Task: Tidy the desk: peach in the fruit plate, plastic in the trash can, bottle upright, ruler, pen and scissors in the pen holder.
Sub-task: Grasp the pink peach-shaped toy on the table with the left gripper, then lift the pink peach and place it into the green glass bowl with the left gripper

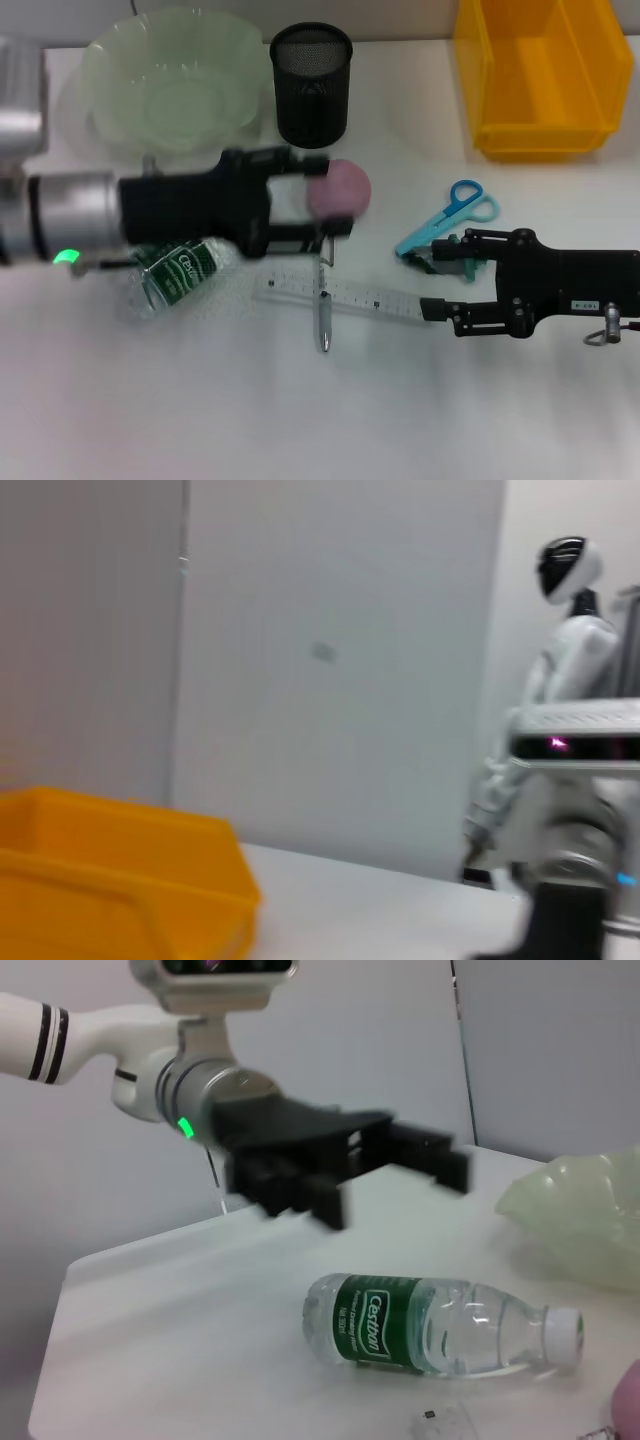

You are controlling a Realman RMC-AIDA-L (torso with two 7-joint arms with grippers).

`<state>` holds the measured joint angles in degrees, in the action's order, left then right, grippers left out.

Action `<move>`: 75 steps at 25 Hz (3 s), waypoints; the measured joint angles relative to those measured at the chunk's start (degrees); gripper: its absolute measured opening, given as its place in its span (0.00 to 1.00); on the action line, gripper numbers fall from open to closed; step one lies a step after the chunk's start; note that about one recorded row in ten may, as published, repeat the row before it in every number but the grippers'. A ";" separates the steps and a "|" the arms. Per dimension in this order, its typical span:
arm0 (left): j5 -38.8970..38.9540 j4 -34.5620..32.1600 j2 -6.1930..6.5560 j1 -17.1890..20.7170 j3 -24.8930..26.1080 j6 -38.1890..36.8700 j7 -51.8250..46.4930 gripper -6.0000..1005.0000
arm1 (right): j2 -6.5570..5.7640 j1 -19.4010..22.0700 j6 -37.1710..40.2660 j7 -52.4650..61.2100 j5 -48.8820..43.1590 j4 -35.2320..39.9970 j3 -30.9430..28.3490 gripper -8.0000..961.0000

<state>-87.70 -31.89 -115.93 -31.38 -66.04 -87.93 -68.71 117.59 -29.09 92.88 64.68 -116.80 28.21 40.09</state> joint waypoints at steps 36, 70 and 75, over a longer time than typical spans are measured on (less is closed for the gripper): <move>-17.21 0.51 -3.16 -15.89 -24.21 46.86 -30.08 0.74 | -0.51 0.79 -1.39 -0.19 0.00 0.01 0.19 0.81; 22.66 2.87 -2.62 -3.23 4.71 31.82 -2.62 0.09 | -0.05 0.93 -2.12 -0.39 -0.01 0.00 0.19 0.81; 27.31 9.52 -2.95 -6.00 7.53 41.61 7.48 0.07 | 0.00 0.69 -2.08 -0.43 -0.01 0.00 0.25 0.81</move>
<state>-60.40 -22.37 -118.88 -37.38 -58.51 -46.32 -61.23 117.59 -28.41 90.80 64.25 -116.81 28.21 40.34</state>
